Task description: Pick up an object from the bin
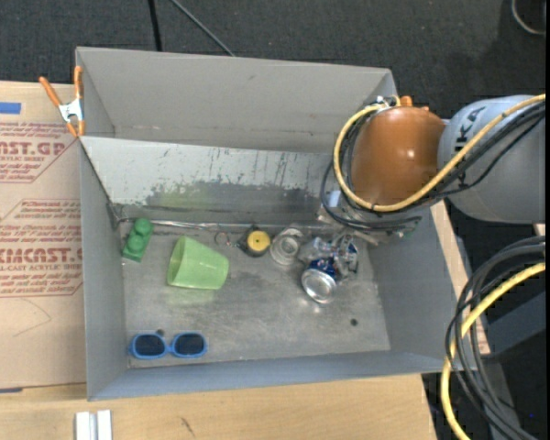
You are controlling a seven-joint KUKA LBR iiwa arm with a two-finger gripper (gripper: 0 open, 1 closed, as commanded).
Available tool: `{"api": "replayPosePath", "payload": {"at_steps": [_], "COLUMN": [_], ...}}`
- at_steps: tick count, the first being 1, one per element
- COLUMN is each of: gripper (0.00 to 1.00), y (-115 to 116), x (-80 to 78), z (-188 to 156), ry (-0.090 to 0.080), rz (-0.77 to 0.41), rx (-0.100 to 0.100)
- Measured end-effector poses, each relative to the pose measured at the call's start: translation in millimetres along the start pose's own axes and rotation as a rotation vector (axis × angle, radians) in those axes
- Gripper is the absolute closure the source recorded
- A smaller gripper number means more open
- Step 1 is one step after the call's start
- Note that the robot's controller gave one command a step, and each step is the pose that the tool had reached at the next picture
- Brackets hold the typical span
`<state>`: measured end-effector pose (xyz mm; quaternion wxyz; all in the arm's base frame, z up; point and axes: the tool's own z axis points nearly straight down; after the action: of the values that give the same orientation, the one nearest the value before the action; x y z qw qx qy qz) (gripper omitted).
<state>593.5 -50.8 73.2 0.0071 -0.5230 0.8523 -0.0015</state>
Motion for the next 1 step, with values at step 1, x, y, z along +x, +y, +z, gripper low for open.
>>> {"api": "replayPosePath", "payload": {"at_steps": [1], "gripper": [1.0], "y": [-1.4], "x": [-2.8], "z": [-56.1], "ry": [0.006], "rz": [0.001], "rx": [-0.005]}}
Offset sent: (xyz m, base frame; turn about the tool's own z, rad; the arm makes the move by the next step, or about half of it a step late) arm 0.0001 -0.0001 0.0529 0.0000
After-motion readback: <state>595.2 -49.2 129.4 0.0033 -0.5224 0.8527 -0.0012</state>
